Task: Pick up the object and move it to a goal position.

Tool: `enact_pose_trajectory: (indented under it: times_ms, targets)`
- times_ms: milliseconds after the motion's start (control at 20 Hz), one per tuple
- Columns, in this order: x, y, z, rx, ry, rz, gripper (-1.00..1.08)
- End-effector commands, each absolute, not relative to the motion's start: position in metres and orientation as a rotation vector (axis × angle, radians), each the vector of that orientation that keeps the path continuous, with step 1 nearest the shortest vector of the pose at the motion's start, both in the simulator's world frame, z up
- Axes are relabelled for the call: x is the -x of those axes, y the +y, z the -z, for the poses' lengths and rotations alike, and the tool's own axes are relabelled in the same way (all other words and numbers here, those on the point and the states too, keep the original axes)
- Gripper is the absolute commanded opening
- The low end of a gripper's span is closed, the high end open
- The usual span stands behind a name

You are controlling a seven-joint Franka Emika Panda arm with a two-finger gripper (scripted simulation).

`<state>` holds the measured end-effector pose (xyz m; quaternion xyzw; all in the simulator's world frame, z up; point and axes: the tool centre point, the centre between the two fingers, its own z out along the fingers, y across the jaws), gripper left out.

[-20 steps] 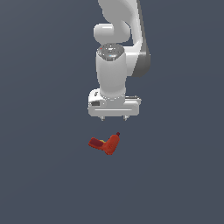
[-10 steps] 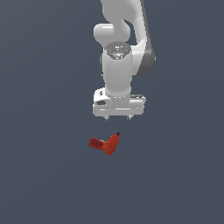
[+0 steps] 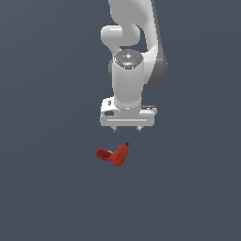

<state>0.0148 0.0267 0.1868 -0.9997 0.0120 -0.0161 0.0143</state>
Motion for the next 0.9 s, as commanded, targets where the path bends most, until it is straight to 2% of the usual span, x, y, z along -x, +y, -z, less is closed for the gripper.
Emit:
enact_pose_trajectory:
  times_ms: [0,850]
  targets:
    - [-0.017,0.027,-0.181,3.125,0.065,0.035,1.08]
    - [-0.042,0.021,-0.111,3.327,0.450,-0.080,1.08]
